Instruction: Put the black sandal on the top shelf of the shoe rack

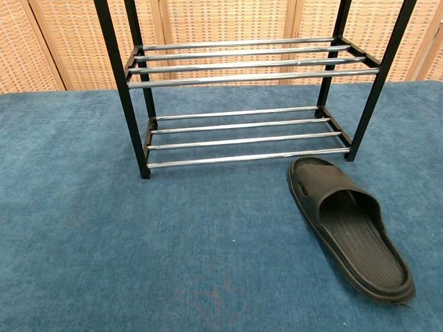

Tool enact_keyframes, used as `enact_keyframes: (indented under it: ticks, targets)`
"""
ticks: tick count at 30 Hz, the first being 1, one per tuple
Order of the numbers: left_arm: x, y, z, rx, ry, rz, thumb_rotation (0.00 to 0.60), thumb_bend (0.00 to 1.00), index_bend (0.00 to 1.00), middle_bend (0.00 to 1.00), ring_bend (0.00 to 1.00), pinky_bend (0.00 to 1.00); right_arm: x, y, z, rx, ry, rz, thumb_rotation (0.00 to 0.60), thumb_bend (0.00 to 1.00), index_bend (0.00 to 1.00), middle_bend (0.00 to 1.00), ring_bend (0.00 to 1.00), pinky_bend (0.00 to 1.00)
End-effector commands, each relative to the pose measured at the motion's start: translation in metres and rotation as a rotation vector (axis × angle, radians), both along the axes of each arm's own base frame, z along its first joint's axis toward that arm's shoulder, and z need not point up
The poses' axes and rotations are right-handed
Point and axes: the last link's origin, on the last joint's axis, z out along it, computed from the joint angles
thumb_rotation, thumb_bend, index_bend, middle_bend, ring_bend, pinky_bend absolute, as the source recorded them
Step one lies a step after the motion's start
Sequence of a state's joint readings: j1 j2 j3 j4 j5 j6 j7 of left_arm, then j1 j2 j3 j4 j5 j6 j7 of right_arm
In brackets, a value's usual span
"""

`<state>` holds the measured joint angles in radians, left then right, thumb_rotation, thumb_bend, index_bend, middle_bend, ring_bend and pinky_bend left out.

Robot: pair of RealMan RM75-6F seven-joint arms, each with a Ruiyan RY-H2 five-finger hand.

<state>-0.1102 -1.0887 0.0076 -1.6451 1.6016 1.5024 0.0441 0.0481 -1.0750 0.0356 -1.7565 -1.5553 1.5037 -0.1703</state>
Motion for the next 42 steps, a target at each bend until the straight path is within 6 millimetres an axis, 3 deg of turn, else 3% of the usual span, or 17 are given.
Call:
enact_keyframes:
  ticks: [1, 8, 11, 13, 15, 18, 22, 31, 42]
  targets:
    - [0.0, 0.0, 0.0, -0.001, 0.0, 0.0, 0.6, 0.14, 0.0, 0.0, 0.0, 0.0, 0.0, 0.0, -0.001, 0.005, 0.003, -0.001, 0.6, 0.0, 0.0, 0.0, 0.0, 0.0]
    - [0.0, 0.0, 0.001, 0.001, -0.008, 0.003, 0.6, 0.14, 0.0, 0.0, 0.0, 0.0, 0.002, 0.0, -0.008, 0.052, 0.013, 0.004, 0.6, 0.0, 0.0, 0.0, 0.0, 0.0]
    - [-0.001, 0.0, 0.002, 0.006, -0.014, 0.005, 0.6, 0.14, 0.0, 0.0, 0.0, 0.0, 0.004, -0.002, -0.014, 0.1, 0.031, 0.025, 0.6, 0.01, 0.13, 0.09, 0.0, 0.0]
    - [-0.001, 0.001, 0.003, 0.007, -0.015, 0.007, 0.6, 0.14, 0.0, 0.0, 0.0, 0.0, 0.004, -0.004, -0.019, 0.137, 0.057, 0.052, 0.6, 0.07, 0.26, 0.19, 0.0, 0.0]
    - [-0.002, 0.001, 0.003, 0.007, -0.019, 0.01, 0.6, 0.14, 0.0, 0.0, 0.0, 0.0, 0.004, -0.008, -0.027, 0.202, 0.095, 0.088, 0.6, 0.16, 0.32, 0.24, 0.01, 0.02]
    - [-0.002, 0.003, 0.004, 0.008, -0.02, 0.014, 0.6, 0.14, 0.0, 0.0, 0.0, 0.0, 0.004, -0.016, -0.042, 0.315, 0.111, 0.142, 0.6, 0.27, 0.39, 0.3, 0.07, 0.13]
    - [-0.002, 0.004, 0.004, 0.008, -0.021, 0.02, 0.6, 0.14, 0.0, 0.0, 0.0, 0.0, 0.004, -0.028, -0.058, 0.405, 0.168, 0.228, 0.6, 0.35, 0.46, 0.36, 0.14, 0.21]
    - [-0.004, 0.007, 0.003, 0.003, -0.022, 0.032, 0.6, 0.14, 0.0, 0.0, 0.0, 0.0, -0.001, -0.04, -0.092, 0.549, 0.277, 0.279, 0.6, 0.4, 0.47, 0.37, 0.14, 0.21]
    - [-0.005, 0.007, 0.004, 0.0, -0.026, 0.037, 0.6, 0.14, 0.0, 0.0, 0.0, 0.0, 0.025, -0.047, -0.123, 0.622, 0.299, 0.314, 0.6, 0.4, 0.47, 0.37, 0.15, 0.21]
